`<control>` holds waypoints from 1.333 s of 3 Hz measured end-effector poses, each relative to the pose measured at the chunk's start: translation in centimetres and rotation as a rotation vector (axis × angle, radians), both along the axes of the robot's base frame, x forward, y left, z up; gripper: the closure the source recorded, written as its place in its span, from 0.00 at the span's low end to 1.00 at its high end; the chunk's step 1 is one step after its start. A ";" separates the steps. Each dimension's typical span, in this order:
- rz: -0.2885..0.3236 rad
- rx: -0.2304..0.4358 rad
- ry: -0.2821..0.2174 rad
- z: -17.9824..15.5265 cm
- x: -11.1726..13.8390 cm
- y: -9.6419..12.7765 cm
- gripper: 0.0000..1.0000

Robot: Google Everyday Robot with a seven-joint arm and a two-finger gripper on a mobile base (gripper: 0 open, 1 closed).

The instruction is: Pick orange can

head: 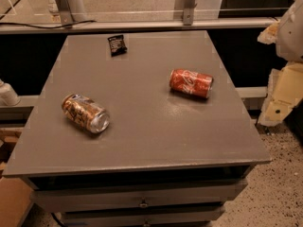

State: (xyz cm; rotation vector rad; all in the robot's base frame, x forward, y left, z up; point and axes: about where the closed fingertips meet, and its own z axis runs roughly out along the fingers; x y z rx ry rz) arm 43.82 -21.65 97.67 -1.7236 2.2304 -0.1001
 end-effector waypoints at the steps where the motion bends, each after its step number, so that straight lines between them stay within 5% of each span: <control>1: 0.000 0.000 0.000 0.0 0.0 0.0 0.00; 2: 0.022 0.038 -0.002 0.0 0.3 0.4 0.00; 4: 0.210 0.172 -0.034 0.7 0.5 8.2 0.00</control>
Offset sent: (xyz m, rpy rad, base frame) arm 0.0078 0.0089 -0.0057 0.0965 0.0202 0.0575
